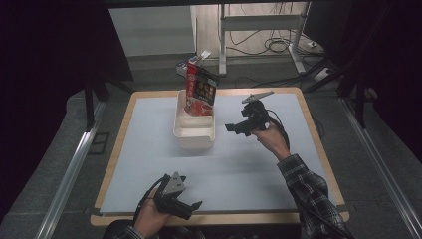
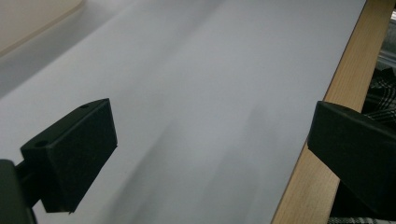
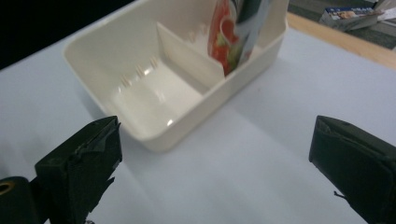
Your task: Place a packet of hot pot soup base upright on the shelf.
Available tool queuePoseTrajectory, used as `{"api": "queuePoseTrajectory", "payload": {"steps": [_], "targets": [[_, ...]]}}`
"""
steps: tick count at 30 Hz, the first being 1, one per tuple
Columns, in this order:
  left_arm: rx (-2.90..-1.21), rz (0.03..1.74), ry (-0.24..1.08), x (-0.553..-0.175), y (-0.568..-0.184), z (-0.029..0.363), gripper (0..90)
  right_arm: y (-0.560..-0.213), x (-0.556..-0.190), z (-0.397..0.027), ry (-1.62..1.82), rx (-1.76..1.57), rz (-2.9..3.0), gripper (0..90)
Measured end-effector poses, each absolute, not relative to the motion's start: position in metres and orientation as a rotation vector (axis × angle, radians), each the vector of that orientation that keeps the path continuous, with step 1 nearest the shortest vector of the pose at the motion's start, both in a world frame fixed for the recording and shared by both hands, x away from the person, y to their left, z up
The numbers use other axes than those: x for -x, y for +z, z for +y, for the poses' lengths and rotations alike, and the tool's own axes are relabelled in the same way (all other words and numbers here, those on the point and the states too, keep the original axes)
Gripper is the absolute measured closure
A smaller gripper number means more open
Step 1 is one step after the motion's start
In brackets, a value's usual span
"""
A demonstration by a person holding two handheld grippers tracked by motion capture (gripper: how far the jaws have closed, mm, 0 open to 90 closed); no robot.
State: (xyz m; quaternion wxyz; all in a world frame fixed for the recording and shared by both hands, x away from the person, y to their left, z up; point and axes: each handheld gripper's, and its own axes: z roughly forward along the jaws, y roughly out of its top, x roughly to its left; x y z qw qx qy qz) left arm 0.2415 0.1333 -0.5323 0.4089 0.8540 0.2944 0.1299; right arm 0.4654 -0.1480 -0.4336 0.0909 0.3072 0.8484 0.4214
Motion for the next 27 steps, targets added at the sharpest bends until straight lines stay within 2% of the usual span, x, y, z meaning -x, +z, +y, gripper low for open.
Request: {"api": "queuePoseTrajectory", "payload": {"steps": [11,27], "targets": [[-2.157,0.744,0.339,-0.242,-0.532,0.134,1.4,-0.456,-0.435,-0.181,1.236,-0.935,2.528,2.4],[-2.173,0.749,0.355,-0.242,-0.533,0.135,1.5,-0.485,-0.367,-0.209,1.202,-0.908,2.521,2.4]]}}
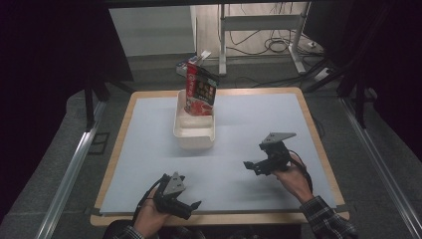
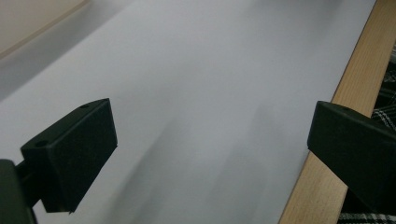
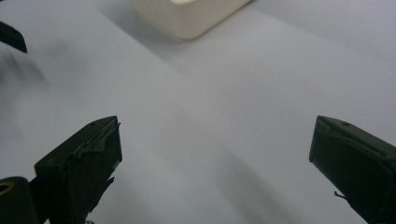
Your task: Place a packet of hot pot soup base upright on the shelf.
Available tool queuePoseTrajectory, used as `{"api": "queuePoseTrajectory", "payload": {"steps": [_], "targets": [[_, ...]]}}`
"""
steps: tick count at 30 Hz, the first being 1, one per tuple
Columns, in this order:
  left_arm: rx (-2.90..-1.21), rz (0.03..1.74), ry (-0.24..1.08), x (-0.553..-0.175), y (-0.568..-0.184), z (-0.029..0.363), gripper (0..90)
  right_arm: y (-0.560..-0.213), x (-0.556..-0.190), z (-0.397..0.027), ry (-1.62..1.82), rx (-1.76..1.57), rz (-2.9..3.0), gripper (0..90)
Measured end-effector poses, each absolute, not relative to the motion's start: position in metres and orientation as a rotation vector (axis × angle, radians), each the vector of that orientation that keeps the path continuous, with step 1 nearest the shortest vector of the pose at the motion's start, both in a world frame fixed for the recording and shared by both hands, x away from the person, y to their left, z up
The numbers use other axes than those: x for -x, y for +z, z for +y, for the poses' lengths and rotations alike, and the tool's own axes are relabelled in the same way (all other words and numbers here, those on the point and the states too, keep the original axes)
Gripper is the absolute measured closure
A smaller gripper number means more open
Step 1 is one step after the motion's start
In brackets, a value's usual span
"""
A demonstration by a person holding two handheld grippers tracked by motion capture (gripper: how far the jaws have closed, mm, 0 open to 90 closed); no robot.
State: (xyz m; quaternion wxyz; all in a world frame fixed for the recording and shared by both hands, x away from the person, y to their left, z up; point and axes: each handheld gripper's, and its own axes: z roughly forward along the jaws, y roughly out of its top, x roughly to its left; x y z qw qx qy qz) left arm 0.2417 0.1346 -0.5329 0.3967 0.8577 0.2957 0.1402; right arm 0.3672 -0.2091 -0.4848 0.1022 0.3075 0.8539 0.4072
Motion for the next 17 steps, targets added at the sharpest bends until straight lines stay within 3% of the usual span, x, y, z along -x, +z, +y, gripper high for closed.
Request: {"api": "queuePoseTrajectory", "payload": {"steps": [9,17], "targets": [[-2.177,0.755,0.359,-0.242,-0.534,0.134,1.5,-0.502,-0.339,-0.231,1.049,-0.918,2.467,2.7],[-2.165,0.771,0.35,-0.243,-0.531,0.136,1.9,-0.502,-0.338,-0.238,1.027,-0.928,2.446,2.7]]}}
